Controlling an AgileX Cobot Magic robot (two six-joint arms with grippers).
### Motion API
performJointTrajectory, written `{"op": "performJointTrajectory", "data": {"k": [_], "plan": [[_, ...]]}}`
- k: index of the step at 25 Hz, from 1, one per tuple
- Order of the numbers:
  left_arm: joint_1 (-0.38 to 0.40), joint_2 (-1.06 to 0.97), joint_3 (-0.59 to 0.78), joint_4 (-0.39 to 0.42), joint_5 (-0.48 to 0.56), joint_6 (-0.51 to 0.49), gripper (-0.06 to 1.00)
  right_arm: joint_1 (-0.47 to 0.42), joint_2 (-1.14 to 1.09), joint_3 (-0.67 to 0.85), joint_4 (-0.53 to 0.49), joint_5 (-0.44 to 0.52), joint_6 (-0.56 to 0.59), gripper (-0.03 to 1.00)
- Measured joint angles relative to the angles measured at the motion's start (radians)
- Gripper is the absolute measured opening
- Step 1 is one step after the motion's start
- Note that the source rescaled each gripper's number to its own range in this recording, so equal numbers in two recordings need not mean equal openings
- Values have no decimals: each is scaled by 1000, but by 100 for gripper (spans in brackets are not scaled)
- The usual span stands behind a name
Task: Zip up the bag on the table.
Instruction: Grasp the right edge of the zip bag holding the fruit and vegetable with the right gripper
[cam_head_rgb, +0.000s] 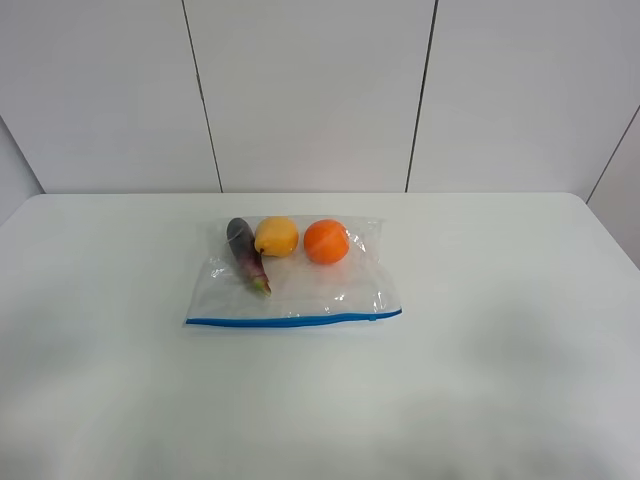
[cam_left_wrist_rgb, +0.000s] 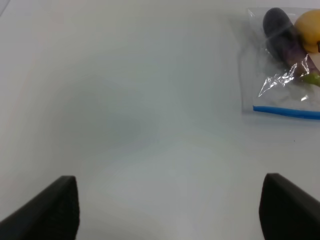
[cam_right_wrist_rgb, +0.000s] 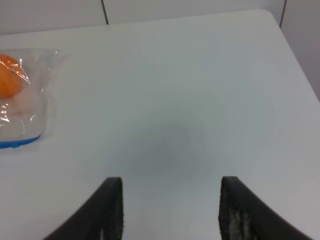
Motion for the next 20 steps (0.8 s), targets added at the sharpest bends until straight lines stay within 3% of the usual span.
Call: {"op": "performJointTrajectory", "data": {"k": [20], "plan": [[0,0,0,0,0,0,100,0,0,0,0,0,-1,61]]}}
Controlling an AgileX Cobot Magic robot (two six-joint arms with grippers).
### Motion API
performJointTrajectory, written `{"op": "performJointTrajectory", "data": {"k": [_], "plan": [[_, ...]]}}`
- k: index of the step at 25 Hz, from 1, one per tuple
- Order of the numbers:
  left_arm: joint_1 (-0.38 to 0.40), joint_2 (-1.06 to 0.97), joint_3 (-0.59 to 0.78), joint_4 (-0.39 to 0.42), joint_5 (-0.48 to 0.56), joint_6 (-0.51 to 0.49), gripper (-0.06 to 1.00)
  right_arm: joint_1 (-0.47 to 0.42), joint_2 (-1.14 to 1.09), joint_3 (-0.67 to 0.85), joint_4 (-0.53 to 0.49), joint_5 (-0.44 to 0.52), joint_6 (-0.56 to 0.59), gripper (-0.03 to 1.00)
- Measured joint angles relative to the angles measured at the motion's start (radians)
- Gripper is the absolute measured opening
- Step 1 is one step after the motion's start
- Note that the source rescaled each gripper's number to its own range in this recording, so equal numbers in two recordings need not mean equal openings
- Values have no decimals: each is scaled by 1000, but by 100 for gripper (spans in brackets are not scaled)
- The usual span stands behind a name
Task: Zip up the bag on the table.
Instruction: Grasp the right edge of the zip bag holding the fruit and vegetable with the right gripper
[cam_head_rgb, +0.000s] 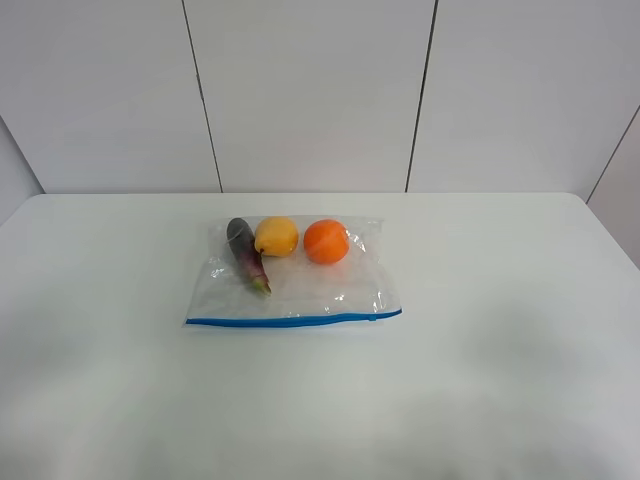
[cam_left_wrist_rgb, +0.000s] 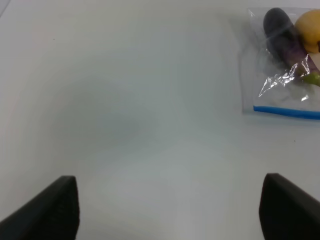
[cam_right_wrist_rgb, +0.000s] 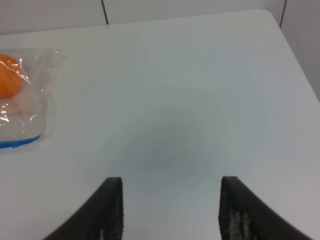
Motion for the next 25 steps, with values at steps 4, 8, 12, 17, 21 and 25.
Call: {"op": "performJointTrajectory", "data": {"k": [4,8,12,17,21,25], "plan": [[0,0,0,0,0,0,100,0,0,0,0,0,0,61],[0,0,0,0,0,0,100,0,0,0,0,0,-1,61],[0,0,0,0,0,0,100,0,0,0,0,0,-1,61],[0,0,0,0,0,0,100,0,0,0,6,0,-1,61],[0,0,0,0,0,0,100,0,0,0,0,0,-2,61],[0,0,0,0,0,0,100,0,0,0,6,0,-2,61]]}}
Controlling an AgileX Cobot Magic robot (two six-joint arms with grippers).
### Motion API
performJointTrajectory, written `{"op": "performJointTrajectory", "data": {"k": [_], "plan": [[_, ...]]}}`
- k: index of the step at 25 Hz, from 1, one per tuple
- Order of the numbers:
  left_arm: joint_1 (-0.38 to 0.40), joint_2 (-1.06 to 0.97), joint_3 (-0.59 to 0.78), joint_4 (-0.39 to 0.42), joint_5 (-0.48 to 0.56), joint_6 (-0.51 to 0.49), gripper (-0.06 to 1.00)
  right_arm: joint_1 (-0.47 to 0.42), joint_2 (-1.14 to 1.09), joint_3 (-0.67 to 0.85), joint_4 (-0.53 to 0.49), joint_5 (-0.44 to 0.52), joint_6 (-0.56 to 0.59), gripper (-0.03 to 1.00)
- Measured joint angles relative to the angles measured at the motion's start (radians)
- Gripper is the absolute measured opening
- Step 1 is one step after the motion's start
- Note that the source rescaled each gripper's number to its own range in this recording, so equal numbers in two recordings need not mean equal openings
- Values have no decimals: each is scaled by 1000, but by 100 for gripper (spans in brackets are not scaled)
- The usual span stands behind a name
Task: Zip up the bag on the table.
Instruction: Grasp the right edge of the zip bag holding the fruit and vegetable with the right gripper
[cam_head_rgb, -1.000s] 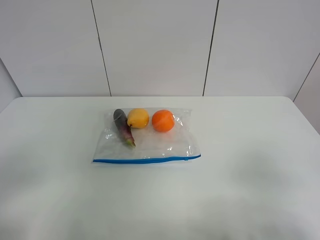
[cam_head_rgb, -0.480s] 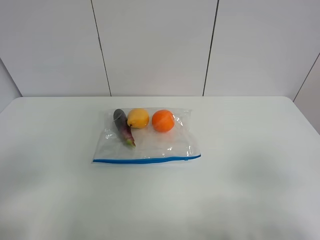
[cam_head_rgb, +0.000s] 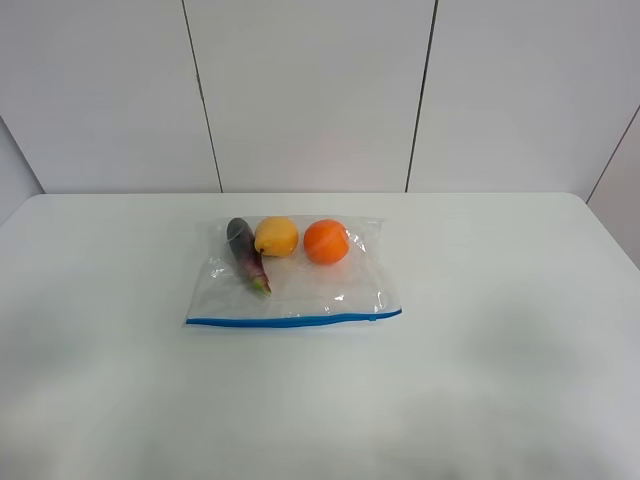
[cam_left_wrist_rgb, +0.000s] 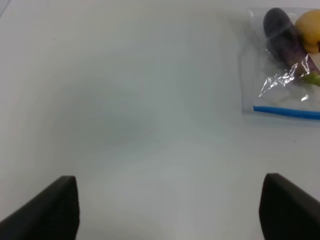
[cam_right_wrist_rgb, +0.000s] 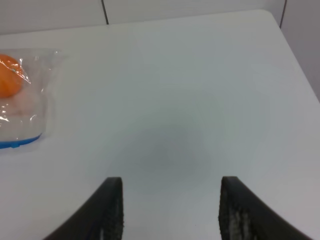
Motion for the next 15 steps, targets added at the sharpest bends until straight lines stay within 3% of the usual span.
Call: {"op": "performJointTrajectory", "data": {"k": [15], "plan": [[0,0,0,0,0,0,100,0,1,-7,0,-34,0,61]]}}
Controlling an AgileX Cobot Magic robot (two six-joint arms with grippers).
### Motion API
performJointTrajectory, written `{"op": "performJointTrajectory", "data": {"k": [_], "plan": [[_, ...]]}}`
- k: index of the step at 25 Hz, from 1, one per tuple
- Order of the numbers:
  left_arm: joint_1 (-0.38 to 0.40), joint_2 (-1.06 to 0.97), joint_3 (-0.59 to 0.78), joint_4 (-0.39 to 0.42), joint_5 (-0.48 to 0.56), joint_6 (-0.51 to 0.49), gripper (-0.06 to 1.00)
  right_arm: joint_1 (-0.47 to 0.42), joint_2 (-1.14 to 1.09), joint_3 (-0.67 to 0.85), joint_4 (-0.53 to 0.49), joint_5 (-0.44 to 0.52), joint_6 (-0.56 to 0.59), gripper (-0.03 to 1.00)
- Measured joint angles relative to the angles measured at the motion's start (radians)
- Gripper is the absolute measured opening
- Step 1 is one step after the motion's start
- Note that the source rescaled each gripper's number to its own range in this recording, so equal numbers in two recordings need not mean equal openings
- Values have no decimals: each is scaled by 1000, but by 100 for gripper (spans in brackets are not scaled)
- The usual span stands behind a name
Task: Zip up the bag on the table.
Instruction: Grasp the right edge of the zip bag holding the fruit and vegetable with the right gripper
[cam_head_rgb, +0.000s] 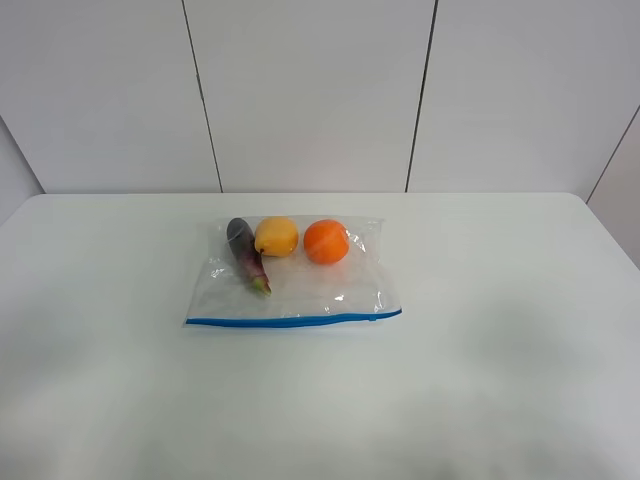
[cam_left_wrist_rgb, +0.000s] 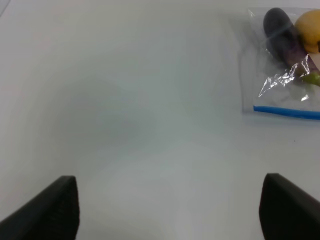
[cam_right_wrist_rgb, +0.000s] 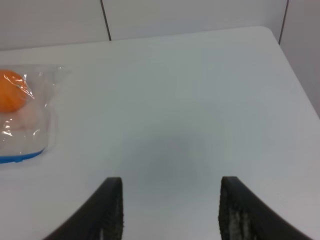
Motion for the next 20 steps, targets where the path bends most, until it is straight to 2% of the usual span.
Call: {"op": "performJointTrajectory", "data": {"k": [6,15,20], "plan": [[0,0,0,0,0,0,100,0,125,-42,0,-33,0,61],[0,0,0,0,0,0,100,0,401,-128,26,-264,0,61],[0,0,0,0,0,0,100,0,568,-161,29,-359,0,61]]}}
